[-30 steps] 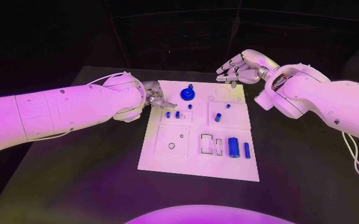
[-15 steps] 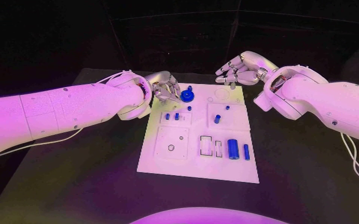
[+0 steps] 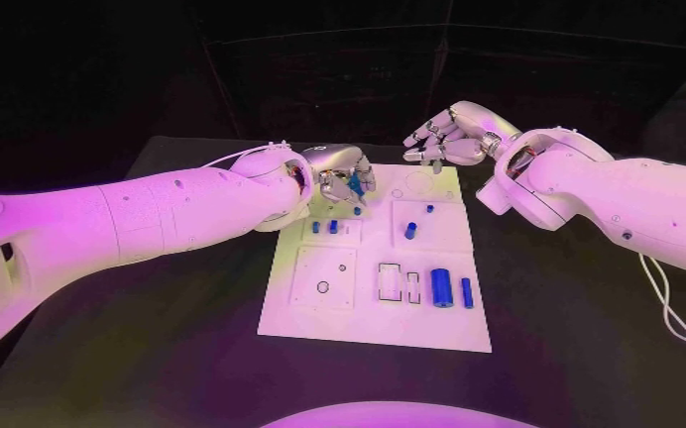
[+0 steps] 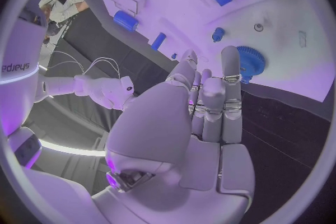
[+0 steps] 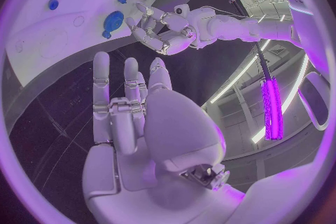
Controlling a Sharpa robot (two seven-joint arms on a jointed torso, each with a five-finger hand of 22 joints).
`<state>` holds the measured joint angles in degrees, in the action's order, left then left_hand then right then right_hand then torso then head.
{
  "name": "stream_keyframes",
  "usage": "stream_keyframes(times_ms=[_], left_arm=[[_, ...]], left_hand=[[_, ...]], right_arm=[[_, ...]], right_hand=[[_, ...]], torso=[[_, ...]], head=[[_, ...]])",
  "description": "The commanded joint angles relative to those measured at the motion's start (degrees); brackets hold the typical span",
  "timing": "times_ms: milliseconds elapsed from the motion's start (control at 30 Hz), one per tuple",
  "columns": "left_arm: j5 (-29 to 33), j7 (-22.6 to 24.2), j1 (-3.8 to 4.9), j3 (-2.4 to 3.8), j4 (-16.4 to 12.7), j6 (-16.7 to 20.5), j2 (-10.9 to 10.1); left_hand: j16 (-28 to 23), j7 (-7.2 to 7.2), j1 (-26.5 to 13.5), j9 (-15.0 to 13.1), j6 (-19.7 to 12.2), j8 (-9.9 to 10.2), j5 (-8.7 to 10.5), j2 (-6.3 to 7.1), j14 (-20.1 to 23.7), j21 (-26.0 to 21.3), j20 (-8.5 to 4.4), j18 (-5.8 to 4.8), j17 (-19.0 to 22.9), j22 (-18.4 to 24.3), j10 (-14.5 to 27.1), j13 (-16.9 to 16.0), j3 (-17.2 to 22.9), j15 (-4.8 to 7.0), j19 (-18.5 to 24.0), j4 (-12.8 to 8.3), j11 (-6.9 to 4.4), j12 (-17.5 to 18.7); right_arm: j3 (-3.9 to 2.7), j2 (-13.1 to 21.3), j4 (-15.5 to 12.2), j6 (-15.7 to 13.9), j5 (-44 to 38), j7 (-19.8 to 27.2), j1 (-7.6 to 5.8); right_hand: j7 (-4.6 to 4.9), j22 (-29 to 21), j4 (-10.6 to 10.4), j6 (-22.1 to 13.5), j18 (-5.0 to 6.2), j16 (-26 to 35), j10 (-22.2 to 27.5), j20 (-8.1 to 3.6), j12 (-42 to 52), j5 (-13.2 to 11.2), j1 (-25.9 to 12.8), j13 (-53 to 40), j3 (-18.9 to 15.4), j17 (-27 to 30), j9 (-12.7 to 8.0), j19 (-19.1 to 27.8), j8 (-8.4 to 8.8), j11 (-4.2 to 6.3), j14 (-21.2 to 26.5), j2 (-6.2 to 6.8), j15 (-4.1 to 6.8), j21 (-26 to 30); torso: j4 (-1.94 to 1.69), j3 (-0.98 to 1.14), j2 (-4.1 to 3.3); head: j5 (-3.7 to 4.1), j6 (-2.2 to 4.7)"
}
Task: Assemble the parts on the task board
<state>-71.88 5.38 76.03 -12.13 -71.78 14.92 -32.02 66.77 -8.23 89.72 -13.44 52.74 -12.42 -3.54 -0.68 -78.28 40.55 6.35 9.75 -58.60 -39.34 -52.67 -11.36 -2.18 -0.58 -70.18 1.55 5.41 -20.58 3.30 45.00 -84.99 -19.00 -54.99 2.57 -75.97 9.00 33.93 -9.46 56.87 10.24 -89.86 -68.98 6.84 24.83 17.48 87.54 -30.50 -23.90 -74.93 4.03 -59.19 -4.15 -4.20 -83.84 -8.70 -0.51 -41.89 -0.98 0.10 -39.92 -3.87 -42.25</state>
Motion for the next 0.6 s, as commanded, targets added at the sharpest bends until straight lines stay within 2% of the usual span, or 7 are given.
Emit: stream_keyframes(times_ms=[33, 100, 167, 367, 600], left_arm=[[-8.6, 2.1, -0.11, -0.01, 1.3, -3.0, 0.9], [-10.0, 1.7, -0.23, -0.03, 2.1, -3.9, 1.6], [-10.8, 1.3, -0.30, -0.03, 2.5, -4.4, 2.0], [-12.3, 0.1, -0.42, -0.03, 3.5, -6.5, 2.8], [-13.4, -0.8, -0.59, -0.02, 4.8, -8.3, 3.6]], left_hand=[[4.3, 0.14, -0.6, 1.3, 1.0, 0.7, -0.13, 0.62, -2.7, 5.8, -0.25, -0.43, -3.9, -5.5, -1.0, 1.6, 1.1, 0.23, -3.5, -0.1, -0.15, 1.0], [7.9, 0.24, -1.2, 2.5, 2.1, 1.3, -0.17, 1.03, -4.8, 12.2, -0.45, -1.54, -7.4, -11.8, -2.6, 3.0, 2.4, 0.21, -6.7, -0.3, -0.26, 1.7], [8.9, 0.16, -1.9, 3.1, 2.5, 1.8, -0.09, 1.47, -5.5, 14.5, -0.50, -1.95, -8.1, -14.1, -3.5, 3.8, 2.9, 0.38, -7.8, -0.2, -0.27, 2.2], [9.8, 0.25, -3.0, 4.2, 3.1, 2.6, -0.06, 2.28, -6.3, 17.1, -0.68, -2.40, -8.5, -16.7, -4.6, 5.1, 3.9, 0.59, -9.2, -0.1, -0.44, 3.1], [10.0, 0.32, -3.5, 4.7, 3.8, 2.7, -0.07, 2.41, -6.6, 18.0, -0.75, -2.58, -8.4, -17.7, -5.0, 5.7, 4.5, 0.67, -9.8, 0.1, -0.51, 3.5]], right_arm=[[-0.03, -0.1, -0.1, -0.8, -0.1, 0.5, -0.11], [-0.03, -0.1, -0.1, -0.8, -0.1, 0.4, -0.11], [-0.03, -0.1, -0.1, -0.8, -0.1, 0.4, -0.11], [-0.03, -0.1, -0.1, -0.8, -0.1, 0.4, -0.11], [-0.03, -0.2, 0.0, -0.8, -0.1, 0.4, -0.11]], right_hand=[[0.10, 0.0, -0.1, -0.5, 0.13, -0.1, 0.4, 0.11, 0.0, 0.2, 0.4, 0.0, -0.1, -15.1, 0.0, -0.3, -0.02, -0.01, -6.2, -0.23, -0.40, 0.4], [0.10, 0.0, -0.1, -0.5, 0.13, -0.1, 0.4, 0.11, 0.0, 0.2, 0.4, 0.0, -0.1, -15.1, 0.0, -0.3, -0.02, -0.01, -6.2, -0.23, -0.40, 0.4], [0.10, 0.0, -0.1, -0.5, 0.13, -0.1, 0.4, 0.11, 0.0, 0.2, 0.4, 0.0, -0.1, -15.1, 0.0, -0.3, -0.02, -0.01, -6.2, -0.23, -0.40, 0.4], [0.11, 0.0, -0.1, -0.5, 0.13, -0.1, 0.5, 0.12, 0.0, 0.2, 0.4, 0.0, -0.1, -15.1, 0.0, -0.3, -0.01, -0.02, -6.2, -0.25, -0.41, 0.4], [0.11, 0.0, -0.1, -0.5, 0.13, -0.1, 0.5, 0.12, 0.0, 0.2, 0.4, 0.0, -0.1, -15.1, 0.0, -0.3, -0.01, -0.02, -6.2, -0.25, -0.41, 0.4]], torso=[[0.14, -0.07, -0.03], [0.26, -0.09, -0.13], [0.19, -0.07, -0.10], [0.13, -0.08, -0.08], [0.14, -0.08, -0.08]], head=[[0.06, 0.00], [0.08, 0.13], [0.14, 0.05], [0.19, -0.11], [0.43, -0.14]])
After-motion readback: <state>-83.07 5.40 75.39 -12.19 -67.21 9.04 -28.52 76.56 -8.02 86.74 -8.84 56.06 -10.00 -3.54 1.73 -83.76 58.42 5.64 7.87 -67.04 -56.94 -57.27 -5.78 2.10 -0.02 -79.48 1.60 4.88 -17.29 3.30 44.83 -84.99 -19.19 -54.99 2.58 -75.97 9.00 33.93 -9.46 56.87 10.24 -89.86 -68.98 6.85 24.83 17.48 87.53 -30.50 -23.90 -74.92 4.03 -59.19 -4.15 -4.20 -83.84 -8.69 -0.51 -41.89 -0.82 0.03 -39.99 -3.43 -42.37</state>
